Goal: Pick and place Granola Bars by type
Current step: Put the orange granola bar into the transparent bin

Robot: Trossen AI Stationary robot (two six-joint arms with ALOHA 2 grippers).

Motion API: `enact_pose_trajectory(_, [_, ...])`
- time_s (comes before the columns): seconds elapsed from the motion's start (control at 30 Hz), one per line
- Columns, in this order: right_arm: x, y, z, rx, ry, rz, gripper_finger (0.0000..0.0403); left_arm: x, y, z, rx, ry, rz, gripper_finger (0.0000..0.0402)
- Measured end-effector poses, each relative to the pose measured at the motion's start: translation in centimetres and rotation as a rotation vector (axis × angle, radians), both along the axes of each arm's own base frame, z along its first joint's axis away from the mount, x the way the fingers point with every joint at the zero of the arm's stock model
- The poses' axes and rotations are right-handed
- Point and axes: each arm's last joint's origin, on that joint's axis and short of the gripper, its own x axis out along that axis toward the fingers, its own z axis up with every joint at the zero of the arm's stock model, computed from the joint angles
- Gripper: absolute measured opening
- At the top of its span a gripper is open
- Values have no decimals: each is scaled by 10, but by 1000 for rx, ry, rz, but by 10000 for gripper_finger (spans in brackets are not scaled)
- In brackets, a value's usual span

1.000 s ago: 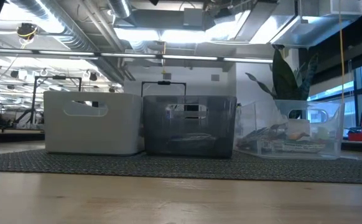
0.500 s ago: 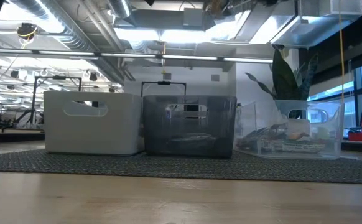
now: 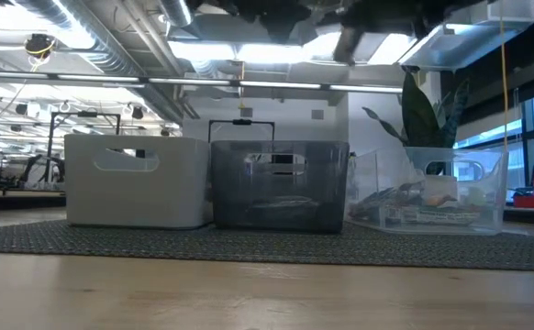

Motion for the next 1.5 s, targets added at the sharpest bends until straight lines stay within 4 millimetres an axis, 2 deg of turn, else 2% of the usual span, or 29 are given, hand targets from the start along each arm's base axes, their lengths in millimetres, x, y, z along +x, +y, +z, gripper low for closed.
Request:
enact_pose_trajectory(0.17, [-19,-20,5,263,63,6,103,-5,20,-20,-77,57,110,148])
enact_pose_trajectory(0.3, [-31,-40,1,466,170,-29,103,-7,37,-38,-31,77,359,150])
enact_pose_trajectory(0.43, [-36,-58,-11,563,293,-125,103,-9,43,-60,18,86,544,148])
enact_pose_trajectory(0.6, [-36,-75,-28,683,421,-235,103,-9,42,-70,-21,43,567,146])
enact_pose_trajectory(0.83, [-28,-86,-44,774,534,-256,103,-7,35,-70,-45,43,559,148])
enact_pose_trajectory(1.0, [-23,-90,-56,760,593,-285,103,-5,28,-70,-45,43,541,146])
enact_pose_trajectory(1.5, [-22,-89,-60,763,622,-279,104,-5,24,-72,-43,66,531,147])
